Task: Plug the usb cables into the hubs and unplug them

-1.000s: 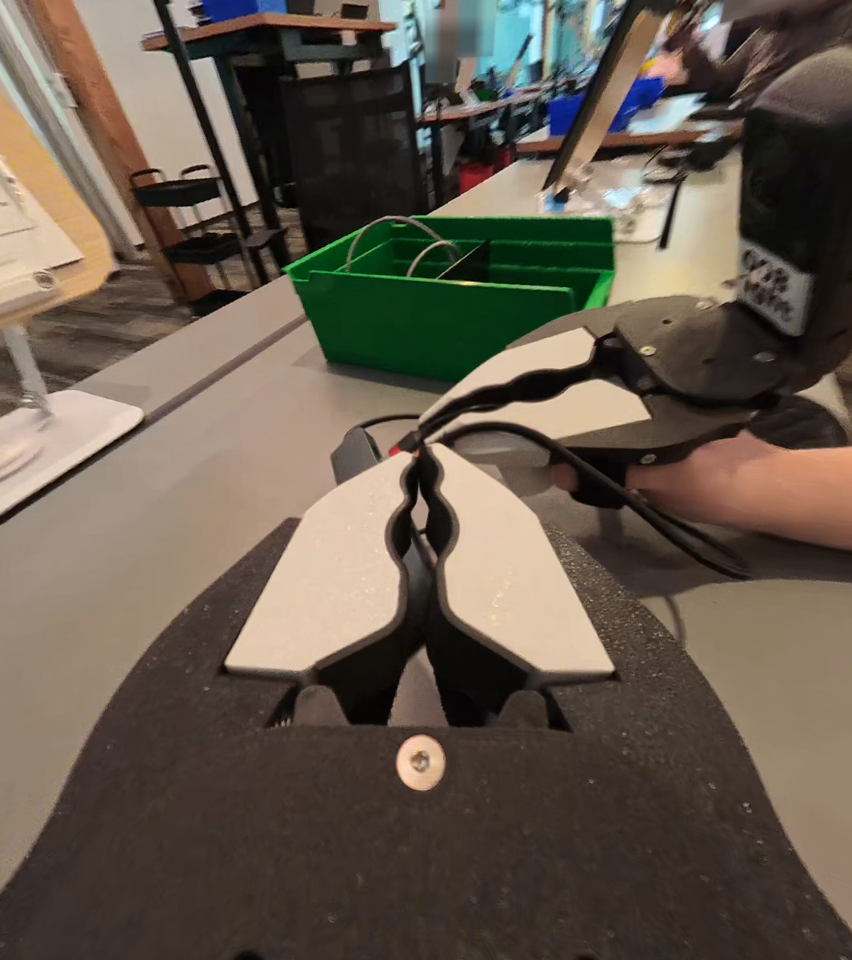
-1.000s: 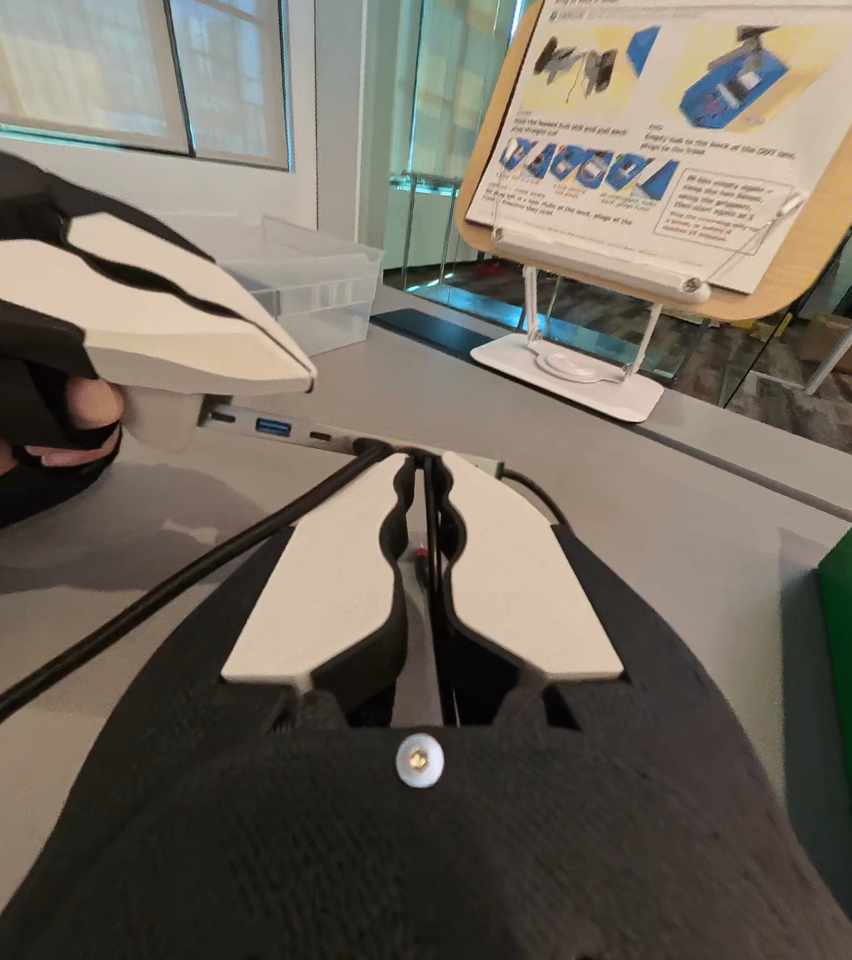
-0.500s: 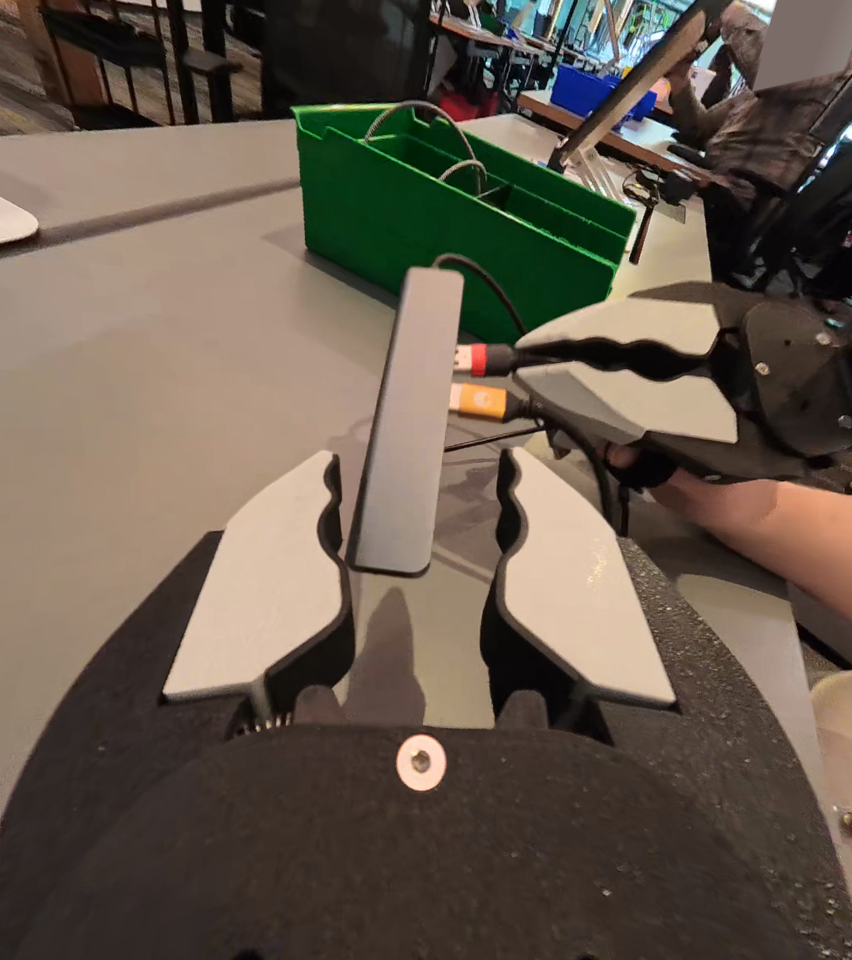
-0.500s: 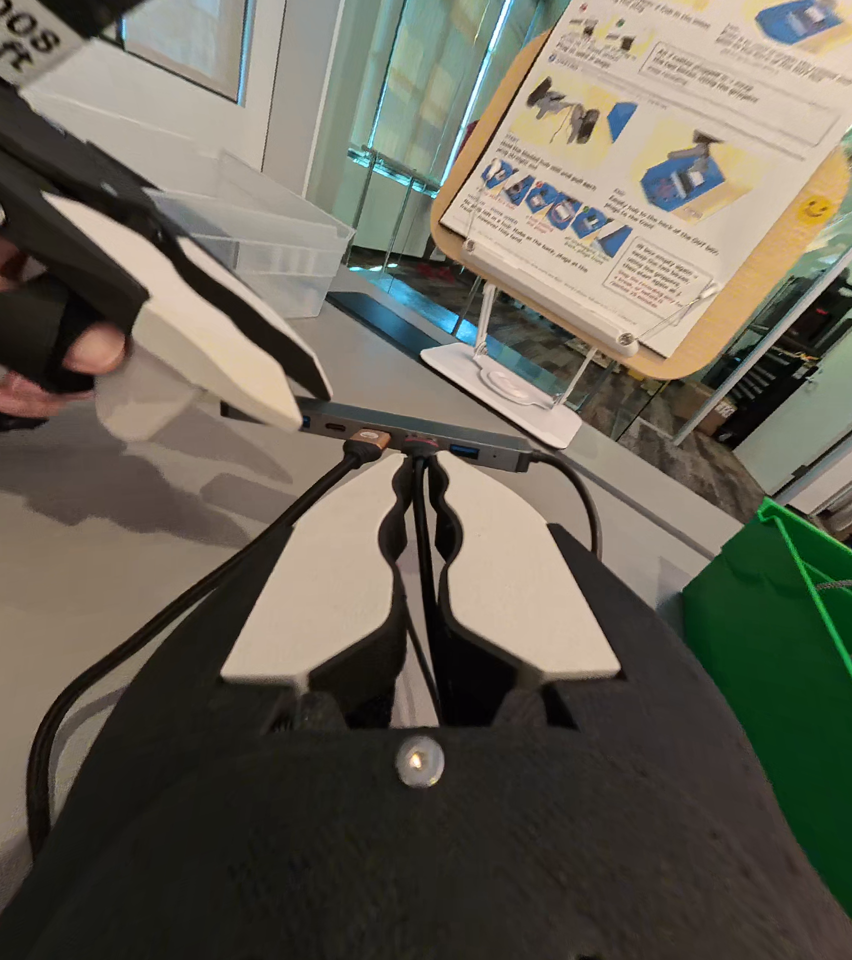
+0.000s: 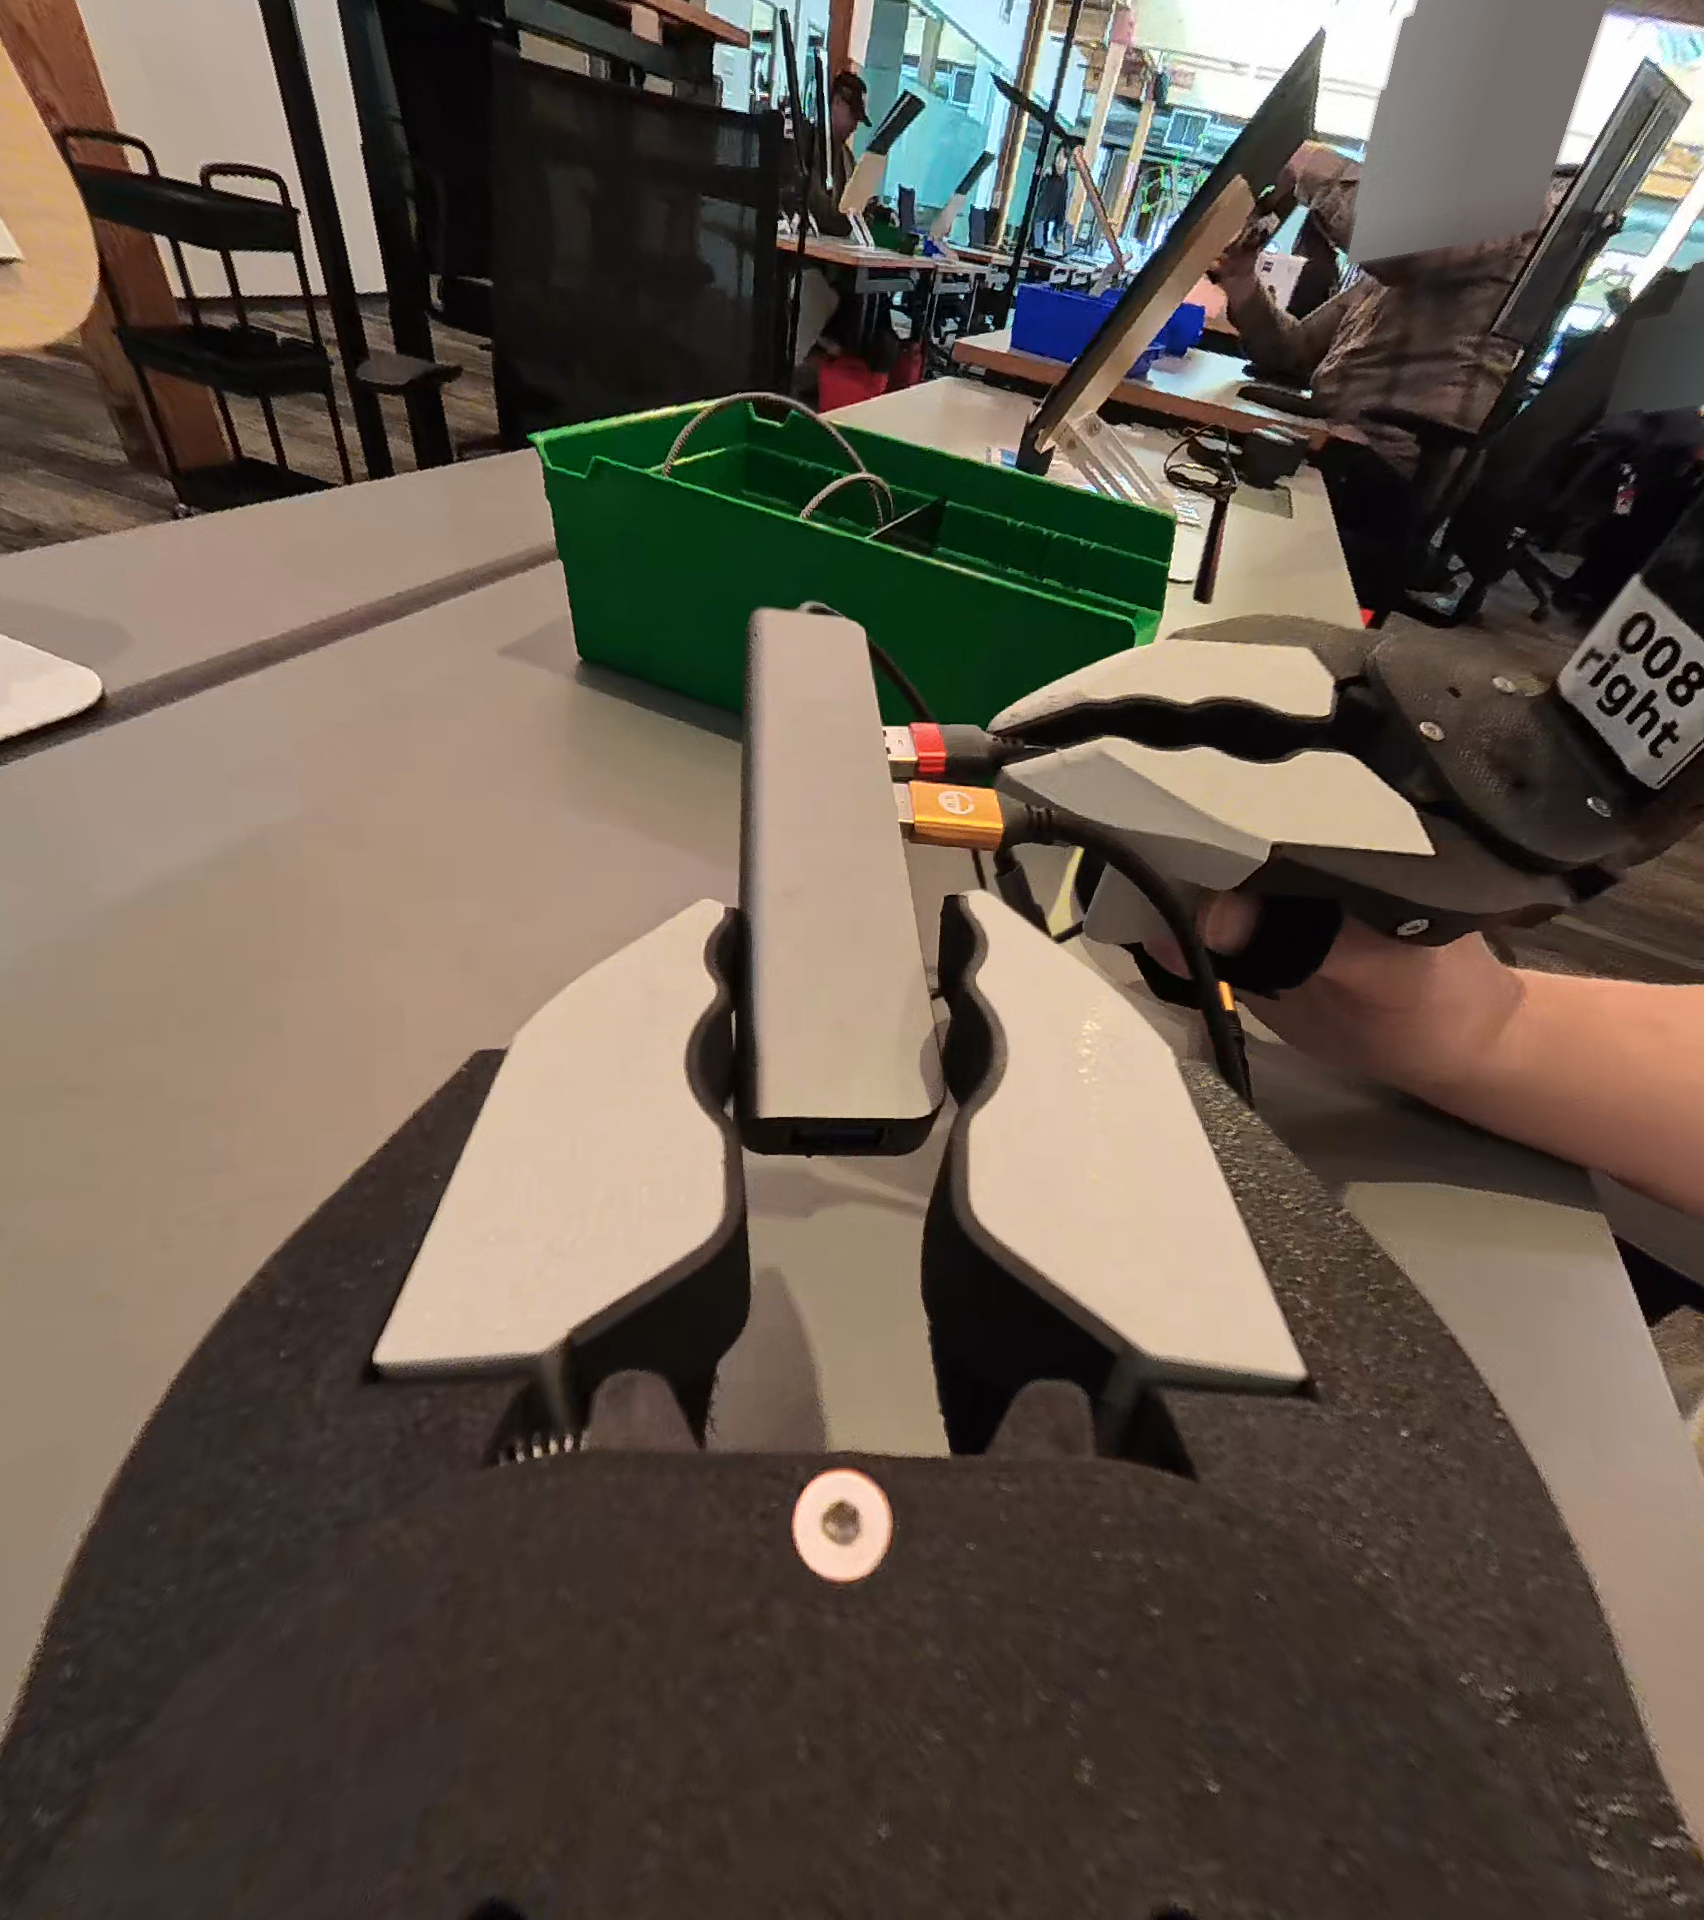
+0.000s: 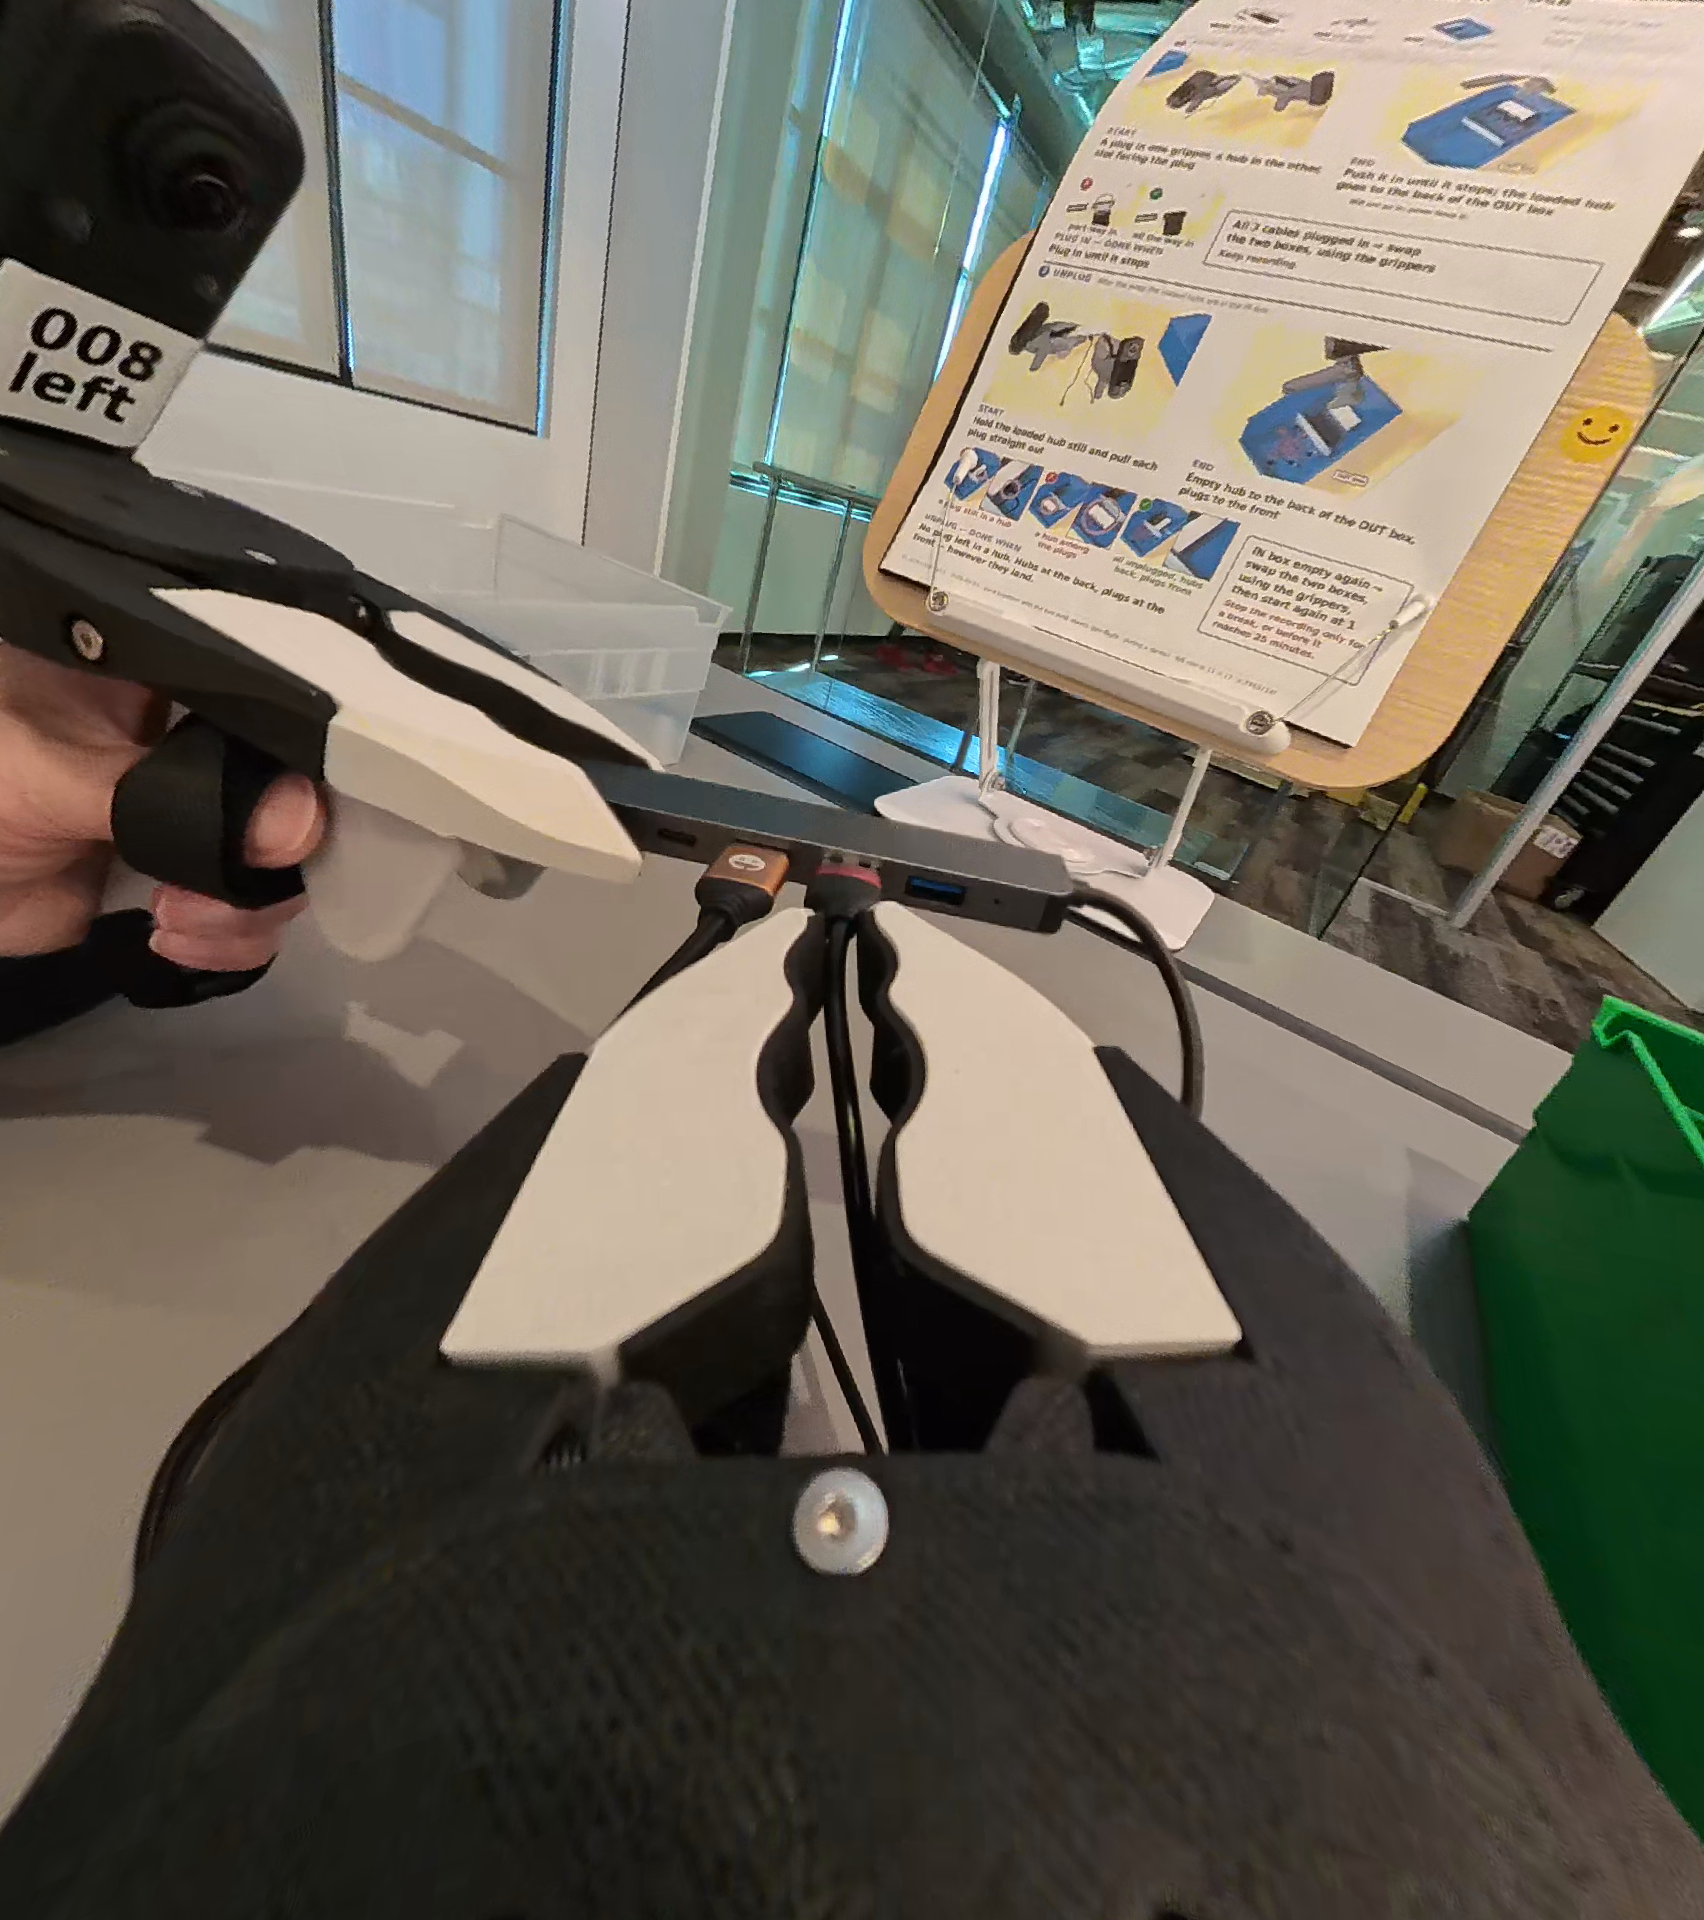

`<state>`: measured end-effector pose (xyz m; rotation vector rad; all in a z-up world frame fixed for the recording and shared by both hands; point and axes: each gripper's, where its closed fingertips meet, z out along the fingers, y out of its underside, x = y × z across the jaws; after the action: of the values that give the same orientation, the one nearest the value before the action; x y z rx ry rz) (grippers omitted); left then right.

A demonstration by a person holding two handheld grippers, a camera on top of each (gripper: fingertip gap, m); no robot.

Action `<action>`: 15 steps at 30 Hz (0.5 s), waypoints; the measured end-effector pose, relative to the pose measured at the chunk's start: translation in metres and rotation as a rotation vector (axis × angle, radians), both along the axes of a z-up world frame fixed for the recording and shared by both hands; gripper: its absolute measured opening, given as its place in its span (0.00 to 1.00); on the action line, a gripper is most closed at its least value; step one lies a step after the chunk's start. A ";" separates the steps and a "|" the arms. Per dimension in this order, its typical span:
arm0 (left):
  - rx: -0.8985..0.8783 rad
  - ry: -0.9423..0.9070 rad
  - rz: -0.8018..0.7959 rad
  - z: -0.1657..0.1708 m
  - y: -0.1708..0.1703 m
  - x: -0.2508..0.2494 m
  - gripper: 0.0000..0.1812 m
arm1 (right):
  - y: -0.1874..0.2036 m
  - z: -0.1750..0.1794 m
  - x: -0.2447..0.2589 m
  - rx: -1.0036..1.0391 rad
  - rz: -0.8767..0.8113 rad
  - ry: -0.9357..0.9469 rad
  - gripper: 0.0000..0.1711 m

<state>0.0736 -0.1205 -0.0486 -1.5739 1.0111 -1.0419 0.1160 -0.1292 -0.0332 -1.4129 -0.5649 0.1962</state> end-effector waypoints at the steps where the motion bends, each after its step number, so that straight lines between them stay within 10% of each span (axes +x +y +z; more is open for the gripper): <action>1: 0.019 0.004 0.000 0.001 -0.001 0.000 0.20 | -0.001 0.001 0.000 0.001 0.007 0.015 0.04; 15: 0.044 0.027 -0.025 0.006 -0.014 -0.001 0.20 | -0.006 0.007 -0.001 0.035 0.029 0.046 0.04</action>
<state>0.0722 -0.1341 -0.0426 -1.5471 1.0677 -1.0107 0.1152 -0.1349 -0.0265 -1.3635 -0.5488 0.2402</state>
